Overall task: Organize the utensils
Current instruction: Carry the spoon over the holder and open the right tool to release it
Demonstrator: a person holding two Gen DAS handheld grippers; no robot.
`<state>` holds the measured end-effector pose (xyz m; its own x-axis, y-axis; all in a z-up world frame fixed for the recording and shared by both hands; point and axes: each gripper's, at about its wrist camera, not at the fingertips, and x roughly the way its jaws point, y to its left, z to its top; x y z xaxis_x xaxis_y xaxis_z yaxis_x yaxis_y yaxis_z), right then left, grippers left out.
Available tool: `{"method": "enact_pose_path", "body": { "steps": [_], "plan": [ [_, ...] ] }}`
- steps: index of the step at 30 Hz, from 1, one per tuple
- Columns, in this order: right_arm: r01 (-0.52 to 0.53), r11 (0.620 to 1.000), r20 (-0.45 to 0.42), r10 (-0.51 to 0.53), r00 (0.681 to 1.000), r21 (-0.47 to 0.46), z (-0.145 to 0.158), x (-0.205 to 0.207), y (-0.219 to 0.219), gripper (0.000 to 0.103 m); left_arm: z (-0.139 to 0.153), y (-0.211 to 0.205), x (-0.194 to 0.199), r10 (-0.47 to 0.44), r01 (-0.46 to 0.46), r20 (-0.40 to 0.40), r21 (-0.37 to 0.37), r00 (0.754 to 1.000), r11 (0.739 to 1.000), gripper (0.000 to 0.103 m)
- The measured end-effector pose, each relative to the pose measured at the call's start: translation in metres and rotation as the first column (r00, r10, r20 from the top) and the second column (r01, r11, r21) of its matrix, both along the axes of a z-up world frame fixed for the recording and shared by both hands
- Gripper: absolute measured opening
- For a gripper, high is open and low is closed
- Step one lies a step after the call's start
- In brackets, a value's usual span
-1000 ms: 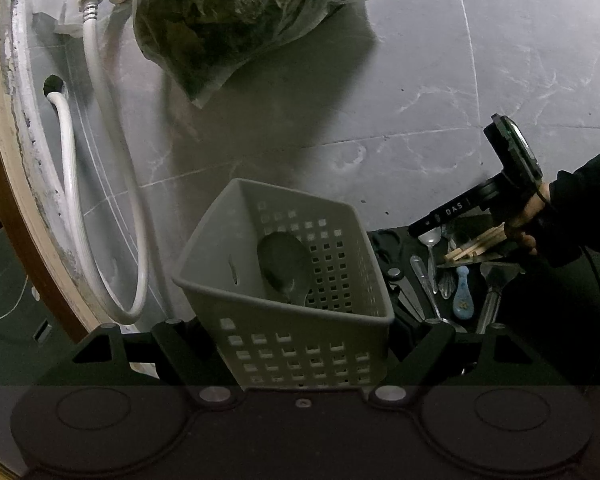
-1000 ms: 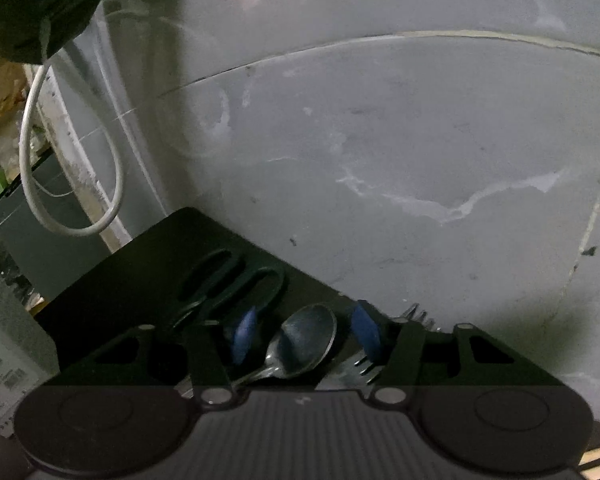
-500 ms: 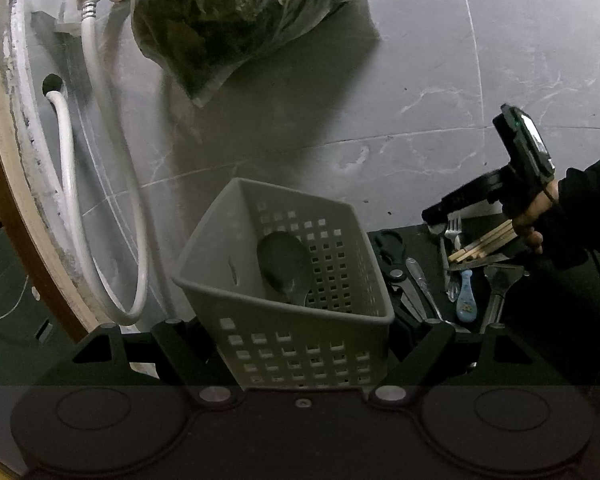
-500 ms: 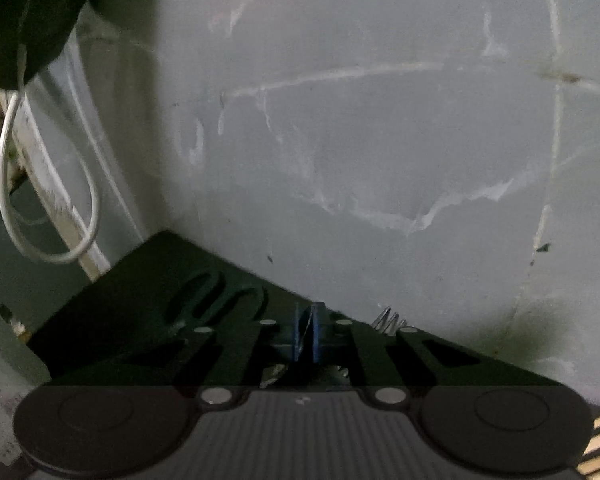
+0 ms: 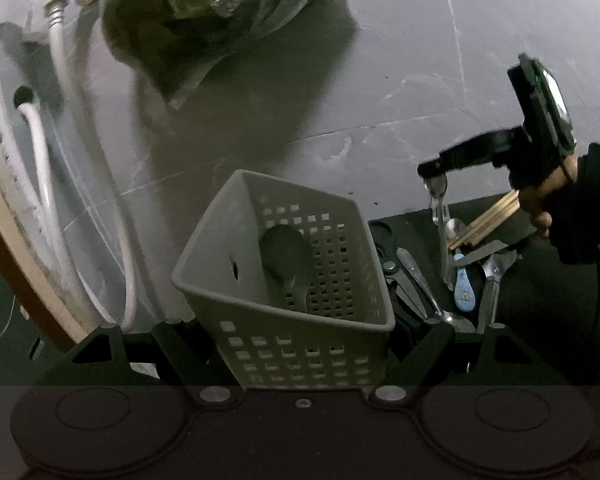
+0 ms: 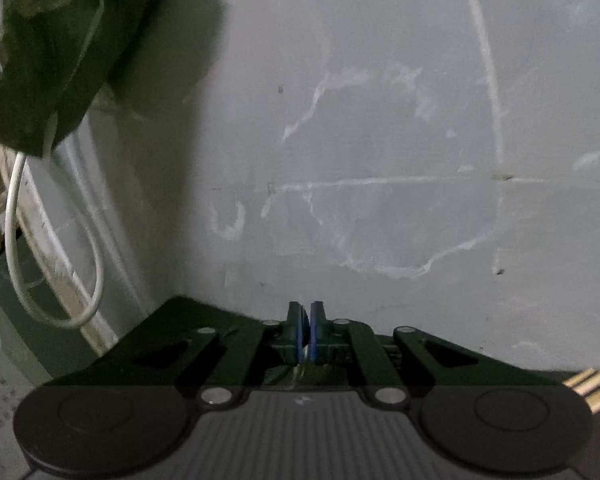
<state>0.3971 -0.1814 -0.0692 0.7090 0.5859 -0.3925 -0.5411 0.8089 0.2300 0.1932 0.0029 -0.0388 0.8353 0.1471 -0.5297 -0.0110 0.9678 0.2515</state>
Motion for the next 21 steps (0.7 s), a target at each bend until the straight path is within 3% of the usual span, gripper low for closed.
{"method": "enact_pose_path", "body": {
  "steps": [12, 21],
  "plan": [
    [0.235, 0.966, 0.038, -0.241, 0.970, 0.109, 0.050, -0.044, -0.015, 0.004, 0.003, 0.017, 0.018, -0.101, 0.100, -0.029, -0.018, 0.994, 0.995, 0.082],
    [0.276, 0.945, 0.076, -0.292, 0.953, 0.176, 0.086, -0.089, -0.015, 0.004, 0.003, 0.016, 0.019, -0.170, 0.172, -0.035, 0.041, 0.985, 0.984, 0.081]
  ]
}}
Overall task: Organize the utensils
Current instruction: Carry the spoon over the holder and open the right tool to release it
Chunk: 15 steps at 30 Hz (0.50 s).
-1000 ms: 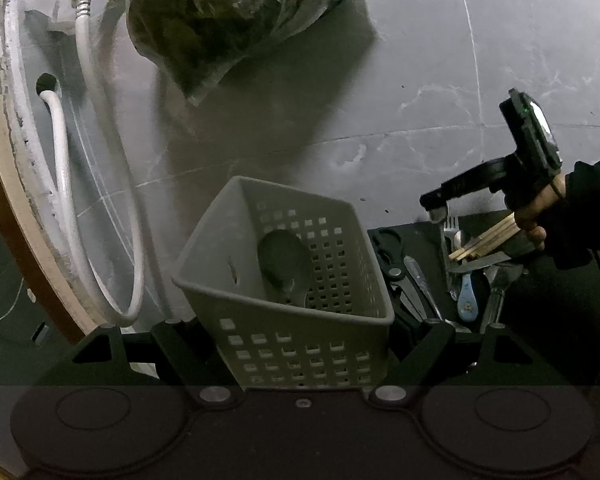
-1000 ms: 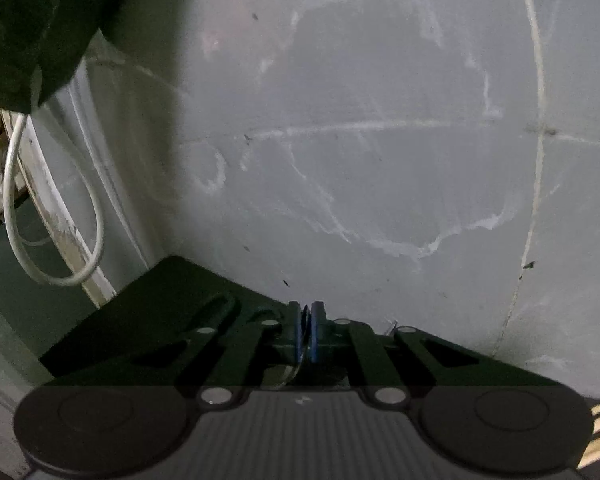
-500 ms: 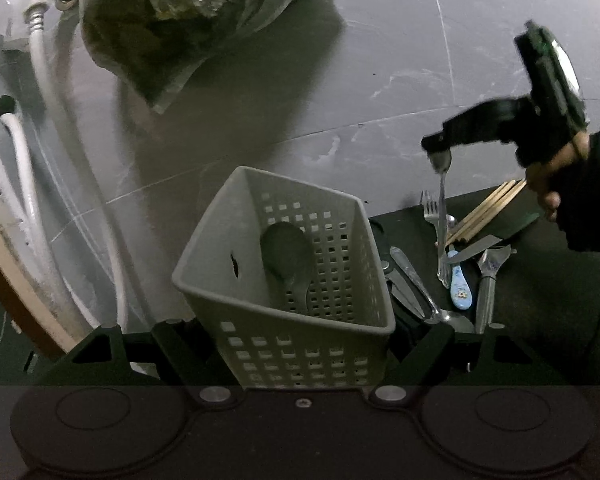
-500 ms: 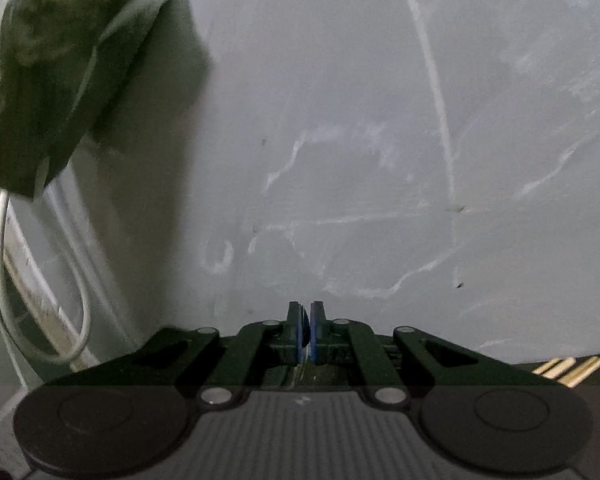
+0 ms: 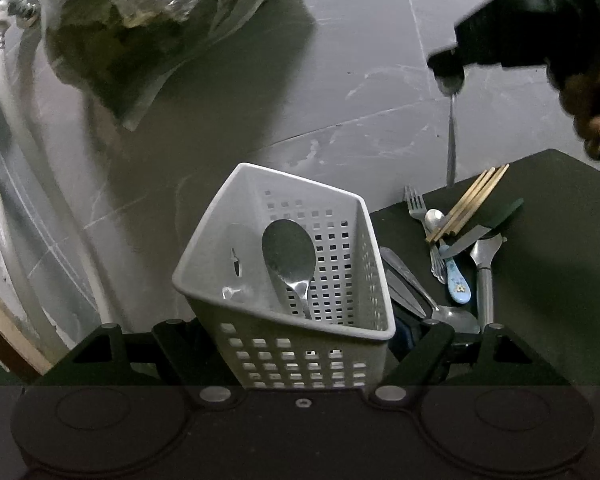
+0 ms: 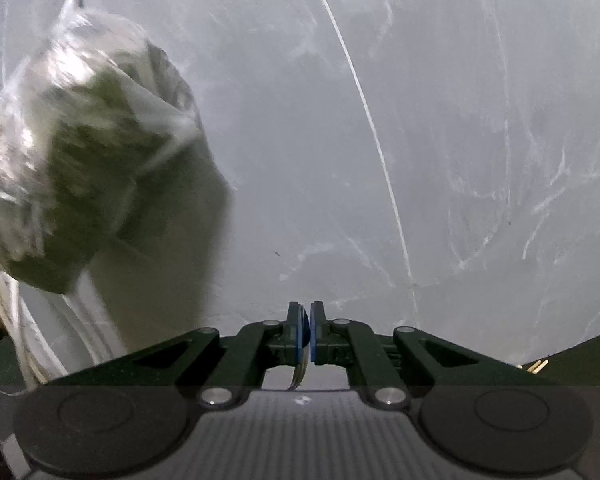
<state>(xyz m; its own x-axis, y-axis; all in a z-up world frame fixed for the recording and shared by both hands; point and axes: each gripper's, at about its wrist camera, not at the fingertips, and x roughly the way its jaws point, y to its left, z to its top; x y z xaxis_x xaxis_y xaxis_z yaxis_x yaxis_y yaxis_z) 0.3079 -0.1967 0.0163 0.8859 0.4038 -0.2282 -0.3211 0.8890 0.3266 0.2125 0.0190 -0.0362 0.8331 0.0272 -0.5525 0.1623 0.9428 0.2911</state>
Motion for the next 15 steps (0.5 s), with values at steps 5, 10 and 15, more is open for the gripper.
{"method": "enact_pose_path", "body": {
  "steps": [5, 10, 15],
  "plan": [
    [-0.040, 0.998, 0.064, 0.036, 0.997, 0.055, 0.027, -0.026, 0.010, 0.004, 0.000, 0.003, -0.002, -0.018, 0.018, 0.003, 0.000, 1.000, 1.000, 0.081],
    [-0.136, 0.983, 0.113, 0.123, 0.986, 0.122, 0.044, -0.035, 0.036, 0.004, 0.001, 0.008, -0.002, -0.025, 0.025, 0.007, -0.014, 1.000, 1.000, 0.081],
    [-0.213, 0.970, 0.120, 0.199, 0.973, 0.115, 0.036, -0.042, 0.073, 0.004, 0.000, 0.012, -0.004, -0.027, 0.027, 0.012, -0.031, 1.000, 0.999, 0.081]
  ]
}}
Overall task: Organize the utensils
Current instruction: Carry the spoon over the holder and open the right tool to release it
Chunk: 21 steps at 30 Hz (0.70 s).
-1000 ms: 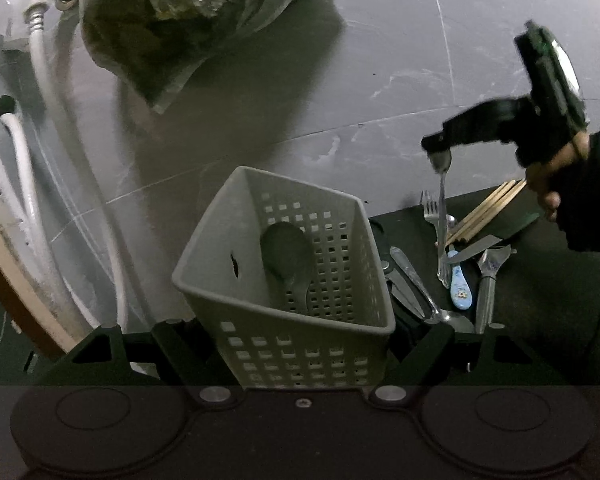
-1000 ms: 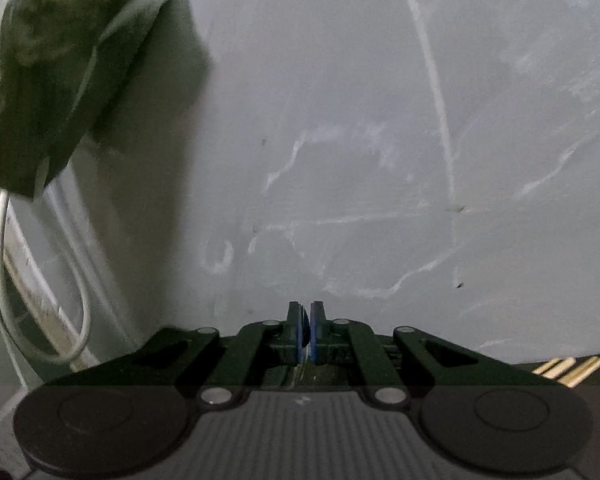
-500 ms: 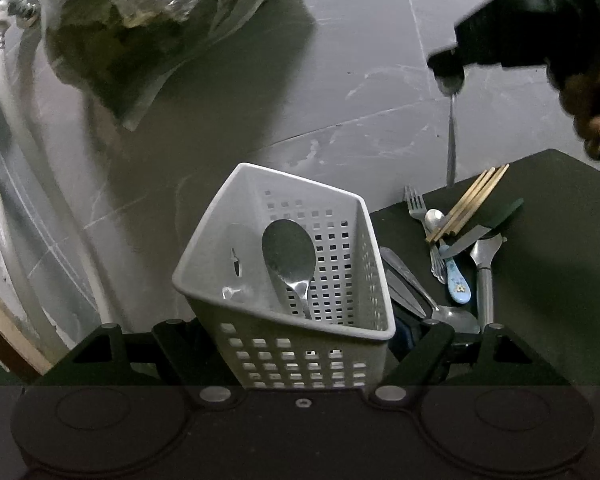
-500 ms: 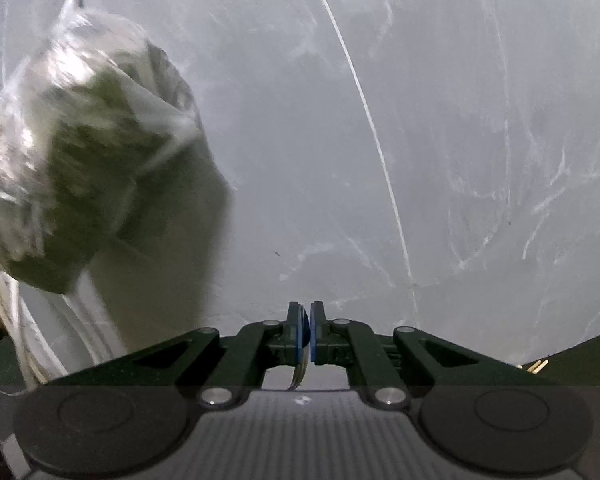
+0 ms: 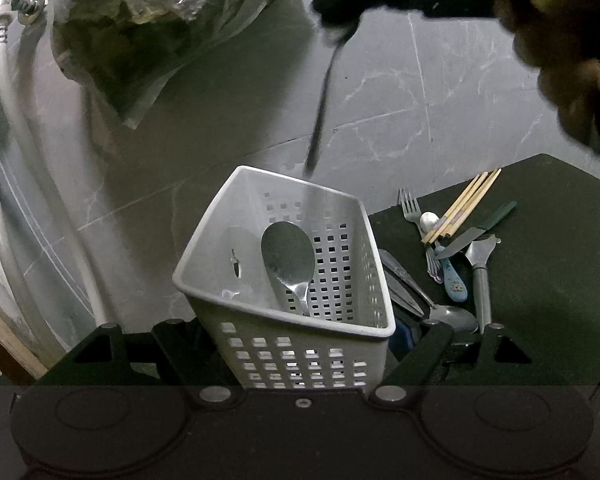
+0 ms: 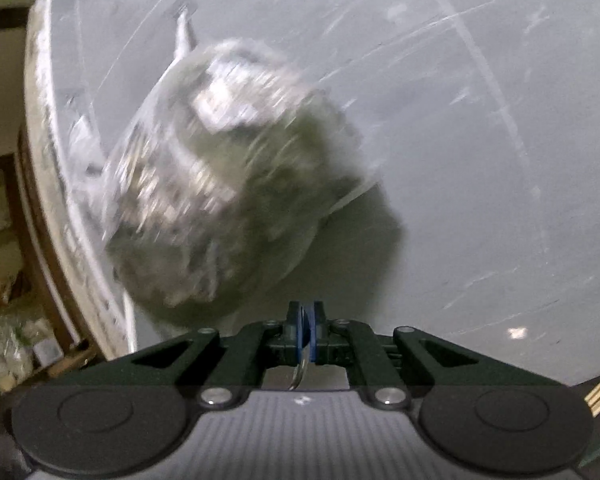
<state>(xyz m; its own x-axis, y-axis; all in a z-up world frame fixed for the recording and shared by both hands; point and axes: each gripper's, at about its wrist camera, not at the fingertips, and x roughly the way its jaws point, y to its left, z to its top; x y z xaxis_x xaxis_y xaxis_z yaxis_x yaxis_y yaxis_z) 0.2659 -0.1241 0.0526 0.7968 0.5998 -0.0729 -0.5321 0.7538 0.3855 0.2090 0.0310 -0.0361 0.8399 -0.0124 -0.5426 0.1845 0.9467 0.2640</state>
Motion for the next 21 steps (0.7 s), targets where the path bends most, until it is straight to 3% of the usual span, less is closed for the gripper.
{"method": "enact_pose_path", "body": {
  "steps": [6, 21],
  "plan": [
    [-0.057, 0.996, -0.037, 0.054, 0.998, -0.076, -0.021, -0.009, 0.031, 0.004, -0.001, 0.007, 0.000, 0.005, -0.005, 0.001, -0.031, 1.000, 1.000, 0.082],
    [-0.081, 0.997, -0.139, 0.079, 0.987, -0.013, -0.052, 0.000, 0.040, 0.005, -0.002, 0.008, 0.000, -0.001, 0.002, 0.005, -0.034, 1.000, 0.999, 0.082]
  ]
}}
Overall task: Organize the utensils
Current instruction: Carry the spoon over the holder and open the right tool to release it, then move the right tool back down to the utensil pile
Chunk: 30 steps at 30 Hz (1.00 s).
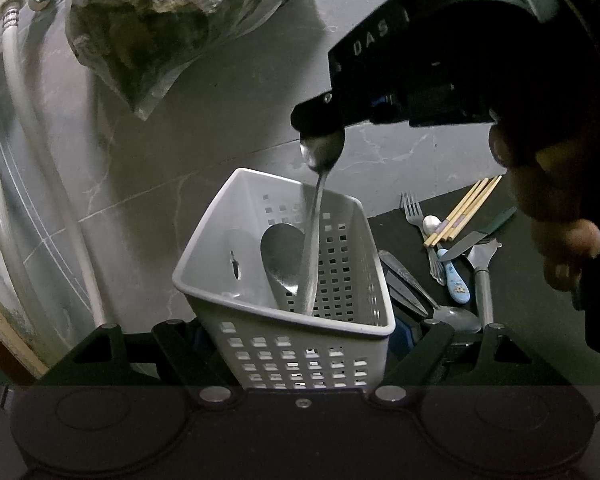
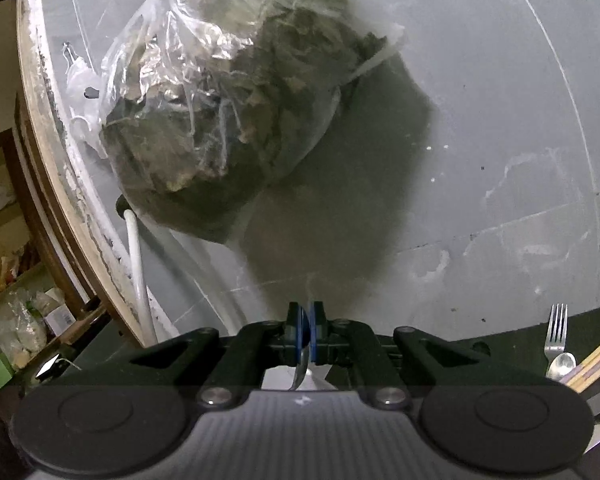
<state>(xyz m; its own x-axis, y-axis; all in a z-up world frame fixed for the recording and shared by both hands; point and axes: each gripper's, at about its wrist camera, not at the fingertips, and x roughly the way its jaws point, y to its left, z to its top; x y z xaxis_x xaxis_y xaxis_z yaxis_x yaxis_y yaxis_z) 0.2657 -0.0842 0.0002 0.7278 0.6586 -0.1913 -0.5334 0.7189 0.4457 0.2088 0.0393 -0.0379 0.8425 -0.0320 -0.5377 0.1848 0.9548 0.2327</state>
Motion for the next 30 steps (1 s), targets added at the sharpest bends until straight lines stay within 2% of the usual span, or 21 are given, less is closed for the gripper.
{"method": "enact_pose_path", "body": {
  "steps": [5, 9, 11, 13, 14, 16, 19, 24, 30],
  "plan": [
    [-0.026, 1.000, -0.030, 0.026, 0.999, -0.004, -0.007, 0.001, -0.002, 0.011, 0.000, 0.000, 0.000, 0.001, -0.001, 0.000, -0.005, 1.000, 1.000, 0.082],
    [-0.031, 0.999, -0.031, 0.032, 0.999, 0.014, -0.004, -0.003, -0.009, 0.040, 0.000, 0.001, 0.001, 0.005, -0.005, 0.000, -0.008, 1.000, 1.000, 0.082],
    [-0.030, 0.999, -0.023, 0.031, 0.999, 0.032, -0.001, -0.004, -0.015, 0.048, 0.000, 0.001, 0.000, 0.005, -0.005, 0.000, -0.008, 1.000, 1.000, 0.082],
    [-0.014, 0.999, -0.012, 0.014, 1.000, 0.037, 0.004, -0.006, -0.022, 0.063, 0.000, 0.000, 0.000, 0.006, -0.006, 0.002, -0.008, 1.000, 1.000, 0.082],
    [-0.005, 0.999, -0.002, 0.005, 1.000, 0.038, 0.006, -0.007, -0.026, 0.066, 0.000, 0.000, 0.000, 0.006, -0.006, 0.002, -0.008, 1.000, 1.000, 0.082],
    [0.015, 0.999, 0.014, -0.016, 1.000, 0.037, 0.011, -0.010, -0.036, 0.079, 0.000, 0.000, 0.000, 0.007, -0.007, 0.003, -0.008, 1.000, 1.000, 0.082],
    [0.061, 0.998, 0.029, -0.061, 0.998, 0.016, 0.016, -0.014, -0.053, 0.092, -0.001, 0.000, -0.001, 0.012, -0.012, 0.006, -0.010, 1.000, 1.000, 0.082],
    [0.138, 0.989, -0.009, -0.138, 0.990, -0.044, 0.010, -0.020, -0.087, 0.102, -0.001, 0.007, -0.002, 0.035, -0.035, -0.001, -0.060, 0.999, 0.998, 0.081],
    [0.177, 0.977, -0.141, -0.194, 0.971, -0.122, -0.027, -0.031, -0.128, 0.103, 0.001, 0.009, -0.009, 0.051, -0.051, 0.005, -0.091, 0.999, 0.995, 0.079]
  ]
}}
